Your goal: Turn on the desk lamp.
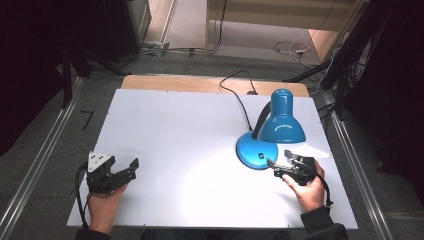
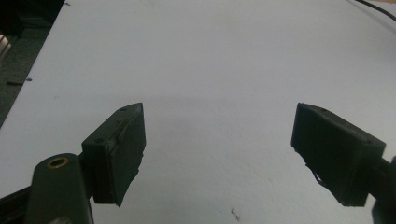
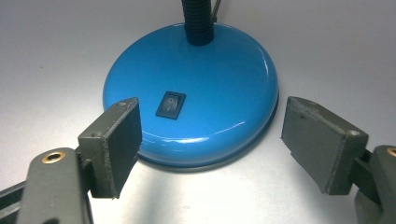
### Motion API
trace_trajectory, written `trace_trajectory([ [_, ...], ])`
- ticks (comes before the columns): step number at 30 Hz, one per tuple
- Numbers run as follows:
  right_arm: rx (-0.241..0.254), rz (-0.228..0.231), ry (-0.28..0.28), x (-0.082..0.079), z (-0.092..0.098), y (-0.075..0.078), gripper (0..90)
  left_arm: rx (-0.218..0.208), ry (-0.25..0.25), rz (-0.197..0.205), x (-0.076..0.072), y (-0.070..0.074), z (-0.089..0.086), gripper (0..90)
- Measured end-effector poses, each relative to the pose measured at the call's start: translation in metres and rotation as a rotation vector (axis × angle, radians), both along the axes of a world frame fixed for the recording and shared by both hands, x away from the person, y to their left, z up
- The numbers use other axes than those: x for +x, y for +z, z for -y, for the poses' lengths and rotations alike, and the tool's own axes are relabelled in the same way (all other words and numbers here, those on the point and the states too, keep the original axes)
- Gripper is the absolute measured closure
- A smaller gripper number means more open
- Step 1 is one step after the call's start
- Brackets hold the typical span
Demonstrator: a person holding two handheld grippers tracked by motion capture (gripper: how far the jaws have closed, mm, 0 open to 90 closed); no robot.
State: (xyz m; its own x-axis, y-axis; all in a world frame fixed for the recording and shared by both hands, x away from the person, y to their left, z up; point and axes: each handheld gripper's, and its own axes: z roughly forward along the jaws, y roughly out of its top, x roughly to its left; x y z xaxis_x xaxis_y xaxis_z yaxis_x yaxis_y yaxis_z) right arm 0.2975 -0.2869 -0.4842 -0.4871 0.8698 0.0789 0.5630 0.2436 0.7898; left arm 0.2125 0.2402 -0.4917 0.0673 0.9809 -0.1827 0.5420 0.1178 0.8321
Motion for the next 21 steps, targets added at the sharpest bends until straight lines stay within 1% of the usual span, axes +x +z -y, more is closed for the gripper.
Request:
trace_trajectory([
  [13,0.001,0.005,-0.025,-0.006,0.016,0.002,18.9,0.005,-0.001,0.0,0.0,0.0,0.001,18.4],
  [21,0.004,-0.001,-0.041,-0.009,0.025,0.002,18.7,0.005,0.001,0.0,0.0,0.0,0.001,18.4],
])
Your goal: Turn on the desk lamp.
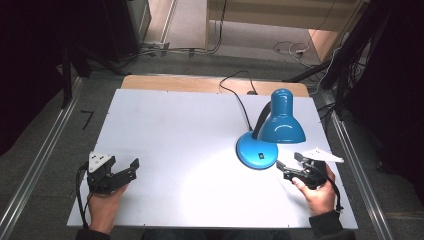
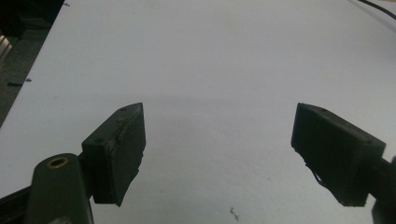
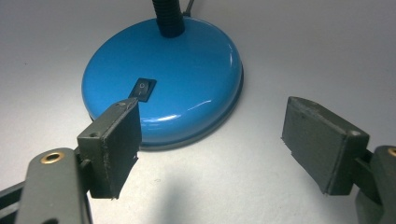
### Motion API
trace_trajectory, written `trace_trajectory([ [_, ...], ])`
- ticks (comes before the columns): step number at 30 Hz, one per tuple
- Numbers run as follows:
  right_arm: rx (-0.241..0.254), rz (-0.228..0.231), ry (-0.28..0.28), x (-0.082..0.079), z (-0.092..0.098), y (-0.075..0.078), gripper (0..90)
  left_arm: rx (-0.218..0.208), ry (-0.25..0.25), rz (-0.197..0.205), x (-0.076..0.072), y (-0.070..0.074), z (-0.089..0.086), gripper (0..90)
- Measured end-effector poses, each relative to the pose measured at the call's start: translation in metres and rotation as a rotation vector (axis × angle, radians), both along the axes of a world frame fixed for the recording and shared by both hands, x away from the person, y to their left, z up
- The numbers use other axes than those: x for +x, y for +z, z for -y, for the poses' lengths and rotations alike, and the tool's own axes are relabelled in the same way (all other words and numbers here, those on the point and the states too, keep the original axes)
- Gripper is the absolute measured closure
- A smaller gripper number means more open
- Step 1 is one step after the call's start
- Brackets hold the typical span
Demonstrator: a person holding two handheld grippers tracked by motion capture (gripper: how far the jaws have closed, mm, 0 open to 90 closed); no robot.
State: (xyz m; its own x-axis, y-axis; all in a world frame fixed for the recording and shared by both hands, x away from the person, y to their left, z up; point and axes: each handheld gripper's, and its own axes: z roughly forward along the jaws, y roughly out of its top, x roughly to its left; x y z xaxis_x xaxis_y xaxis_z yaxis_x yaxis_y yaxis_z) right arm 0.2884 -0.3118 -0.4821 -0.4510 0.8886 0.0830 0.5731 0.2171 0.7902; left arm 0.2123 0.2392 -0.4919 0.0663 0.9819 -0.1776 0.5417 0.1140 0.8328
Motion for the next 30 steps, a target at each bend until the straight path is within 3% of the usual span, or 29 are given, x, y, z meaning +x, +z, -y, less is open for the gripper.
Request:
trace_trajectory([
  [30,-0.003,-0.007,-0.047,-0.01,0.024,-0.001,18.7,-0.004,0.006,0.003,-0.001,0.0,-0.002,18.4],
])
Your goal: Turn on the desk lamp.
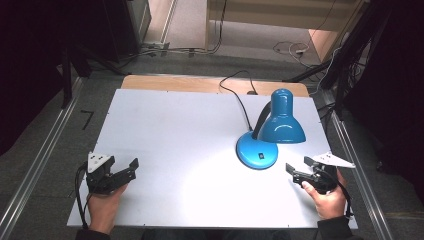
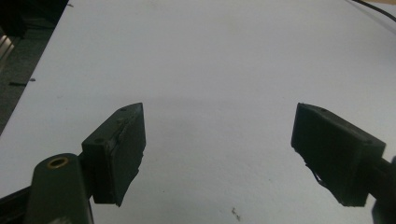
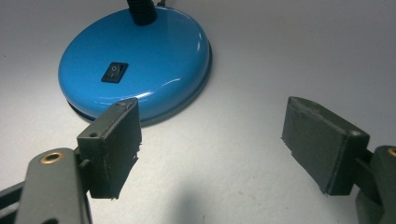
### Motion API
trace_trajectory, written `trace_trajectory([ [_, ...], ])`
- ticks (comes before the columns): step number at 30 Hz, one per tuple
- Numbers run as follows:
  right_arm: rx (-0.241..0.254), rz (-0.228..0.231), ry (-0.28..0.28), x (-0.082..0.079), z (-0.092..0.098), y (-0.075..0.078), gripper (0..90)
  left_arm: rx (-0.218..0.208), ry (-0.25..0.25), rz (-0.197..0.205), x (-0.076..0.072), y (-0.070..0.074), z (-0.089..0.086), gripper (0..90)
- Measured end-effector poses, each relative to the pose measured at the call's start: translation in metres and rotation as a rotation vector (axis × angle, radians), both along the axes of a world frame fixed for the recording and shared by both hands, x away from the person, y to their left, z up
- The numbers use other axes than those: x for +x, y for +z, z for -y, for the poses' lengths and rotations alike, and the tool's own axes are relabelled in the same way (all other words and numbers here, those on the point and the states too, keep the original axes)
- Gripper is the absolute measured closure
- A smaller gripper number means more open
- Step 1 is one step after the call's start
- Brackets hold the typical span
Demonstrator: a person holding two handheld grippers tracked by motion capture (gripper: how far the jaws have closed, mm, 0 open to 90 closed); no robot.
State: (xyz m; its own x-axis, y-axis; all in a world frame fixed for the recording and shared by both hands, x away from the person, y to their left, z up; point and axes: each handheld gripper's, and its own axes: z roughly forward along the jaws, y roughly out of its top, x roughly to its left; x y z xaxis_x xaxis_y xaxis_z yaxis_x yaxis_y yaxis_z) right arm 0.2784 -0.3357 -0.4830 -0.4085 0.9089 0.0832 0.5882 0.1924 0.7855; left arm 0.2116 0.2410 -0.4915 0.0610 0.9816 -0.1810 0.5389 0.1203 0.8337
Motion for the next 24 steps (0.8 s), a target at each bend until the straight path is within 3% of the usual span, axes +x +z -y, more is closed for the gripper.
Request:
trace_trajectory([
  [24,0.0,0.003,-0.036,-0.011,0.02,0.001,18.7,0.007,-0.004,0.0,0.0,0.0,0.001,18.4],
])
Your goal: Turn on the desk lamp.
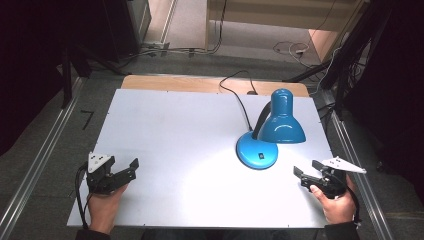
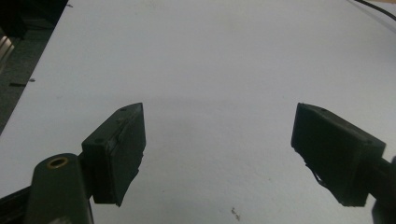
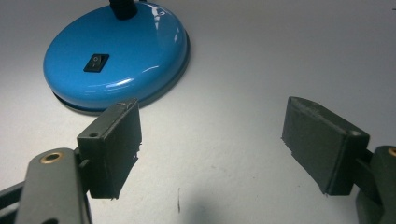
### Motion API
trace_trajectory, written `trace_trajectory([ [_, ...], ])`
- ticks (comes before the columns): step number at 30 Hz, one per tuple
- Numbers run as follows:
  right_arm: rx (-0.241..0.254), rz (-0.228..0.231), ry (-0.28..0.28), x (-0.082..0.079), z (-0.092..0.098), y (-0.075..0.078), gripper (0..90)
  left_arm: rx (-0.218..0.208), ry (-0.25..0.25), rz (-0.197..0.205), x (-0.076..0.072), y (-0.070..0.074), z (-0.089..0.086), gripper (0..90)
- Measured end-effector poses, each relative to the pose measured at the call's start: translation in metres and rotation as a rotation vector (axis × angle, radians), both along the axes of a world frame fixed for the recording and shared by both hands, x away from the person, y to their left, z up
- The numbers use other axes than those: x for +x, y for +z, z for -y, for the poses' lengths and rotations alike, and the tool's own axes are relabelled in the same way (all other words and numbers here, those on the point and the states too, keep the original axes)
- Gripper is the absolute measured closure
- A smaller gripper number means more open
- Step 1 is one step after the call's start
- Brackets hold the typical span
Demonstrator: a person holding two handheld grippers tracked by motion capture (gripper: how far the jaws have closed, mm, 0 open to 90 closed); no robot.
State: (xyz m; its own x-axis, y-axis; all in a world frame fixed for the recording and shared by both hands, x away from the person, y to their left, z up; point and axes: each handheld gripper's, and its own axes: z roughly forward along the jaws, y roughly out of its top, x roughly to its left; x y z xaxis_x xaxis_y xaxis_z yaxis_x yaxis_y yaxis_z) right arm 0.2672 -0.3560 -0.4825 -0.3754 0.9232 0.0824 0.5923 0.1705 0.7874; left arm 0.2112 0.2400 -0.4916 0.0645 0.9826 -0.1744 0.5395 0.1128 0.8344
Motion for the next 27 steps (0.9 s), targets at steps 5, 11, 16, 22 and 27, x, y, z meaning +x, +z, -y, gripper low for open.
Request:
trace_trajectory([
  [5,0.003,0.001,-0.018,-0.002,0.005,0.0,18.5,-0.001,-0.001,0.0,0.0,0.0,0.0,18.4],
  [11,0.003,0.005,-0.031,-0.004,0.01,0.0,17.7,-0.001,0.0,-0.001,0.0,0.0,0.0,18.4],
  [16,-0.001,0.003,-0.045,-0.005,0.015,-0.001,17.6,-0.003,0.003,-0.001,0.0,0.0,0.0,18.4],
  [22,0.006,0.0,-0.069,-0.007,0.02,0.0,17.6,-0.003,0.001,-0.003,0.0,0.0,-0.001,18.4],
  [27,0.004,-0.01,-0.083,-0.008,0.026,-0.001,17.6,-0.005,0.004,0.0,0.0,0.0,-0.001,18.4],
])
